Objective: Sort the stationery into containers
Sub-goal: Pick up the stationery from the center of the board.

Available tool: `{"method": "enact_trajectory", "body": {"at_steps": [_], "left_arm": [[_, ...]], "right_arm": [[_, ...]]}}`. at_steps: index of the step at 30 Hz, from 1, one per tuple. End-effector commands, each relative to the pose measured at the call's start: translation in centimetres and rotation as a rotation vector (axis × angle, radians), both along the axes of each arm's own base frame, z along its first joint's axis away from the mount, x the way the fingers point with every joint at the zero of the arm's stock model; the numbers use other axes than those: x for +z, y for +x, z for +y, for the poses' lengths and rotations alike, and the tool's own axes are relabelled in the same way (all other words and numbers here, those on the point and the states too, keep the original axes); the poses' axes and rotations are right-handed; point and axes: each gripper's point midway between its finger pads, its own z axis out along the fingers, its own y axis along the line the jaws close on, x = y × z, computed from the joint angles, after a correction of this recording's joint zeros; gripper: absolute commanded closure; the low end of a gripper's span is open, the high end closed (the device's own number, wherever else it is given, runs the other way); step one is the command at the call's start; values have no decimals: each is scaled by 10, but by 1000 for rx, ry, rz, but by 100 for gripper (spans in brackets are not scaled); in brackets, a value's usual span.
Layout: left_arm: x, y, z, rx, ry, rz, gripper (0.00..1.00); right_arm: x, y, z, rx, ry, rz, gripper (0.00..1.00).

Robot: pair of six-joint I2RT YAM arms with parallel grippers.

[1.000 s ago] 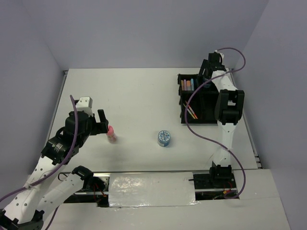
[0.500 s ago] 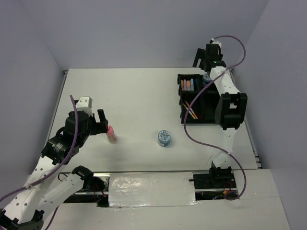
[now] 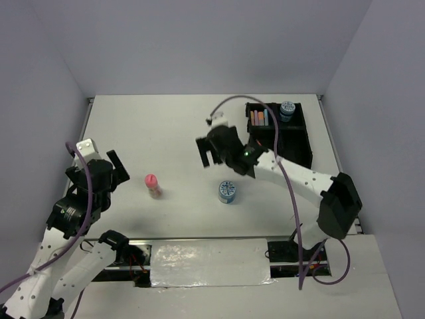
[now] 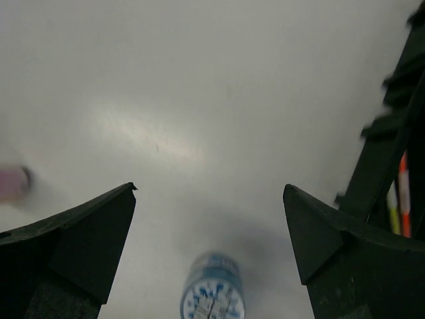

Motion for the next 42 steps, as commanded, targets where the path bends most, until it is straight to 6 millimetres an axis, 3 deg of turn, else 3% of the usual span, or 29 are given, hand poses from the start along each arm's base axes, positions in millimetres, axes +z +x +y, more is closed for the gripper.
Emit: {"method": "enact_trajectory", "body": {"at_steps": [1,2,3,5,6,9,11,14,20,24,25,26,28,29,33,35,36,38,39,40,41,42], "left_arm": [[20,-6,13,76,-13,-74,1],[21,-4,12,70,-17,-78,1],[22,-4,12,63,-18,-82,1],[21,-1,7,33,-22,-82,1],[21,-1,5,21,-23,-81,1],[20,3,-3,-31,-22,-80,1],[19,5,-6,-50,-27,-75,1],[18,6,-9,-66,-27,-74,1],[18,7,-11,-78,-27,-70,1],[17,9,-14,-92,-30,-69,1],[16,9,-15,-98,-28,-67,1],[17,9,-15,-103,-29,-71,1],[17,10,-17,-112,-30,-72,1],[17,10,-17,-113,-28,-71,1],[18,10,-18,-121,-30,-76,1],[17,10,-19,-127,-32,-75,1],[17,11,-20,-131,-31,-74,1],[17,11,-20,-134,-31,-70,1],[16,11,-20,-134,-29,-68,1],[16,11,-20,-134,-30,-69,1],[16,11,-20,-133,-30,-69,1],[16,11,-20,-133,-30,-69,1]], "right_arm": [[-17,-49,-24,-103,36,18,0],[-30,-60,-28,-97,27,50,0],[-56,-75,-36,-105,8,110,0],[-67,-95,-40,-90,11,136,0],[-86,-105,-49,-88,-16,164,0],[-97,-121,-48,-22,13,196,0],[-94,-129,-35,49,67,209,1],[-94,-133,-32,68,81,207,0],[-128,-129,-30,50,-8,262,0],[-145,-124,-42,-16,-82,272,1],[-147,-124,-42,-16,-85,275,4],[-148,-123,-39,-11,-77,274,19],[-152,-126,-35,14,-66,289,37],[-153,-126,-34,14,-69,290,58],[-136,-122,-28,32,-18,251,100],[-121,-117,-26,47,-2,211,100],[-100,-108,-25,41,21,168,100],[-76,-91,-39,12,-10,119,100],[-45,-67,-50,-41,33,64,100],[-30,-54,-59,-64,49,39,100],[-2,-38,-63,-57,85,-5,100],[9,-14,-93,-143,87,-32,100]]}}
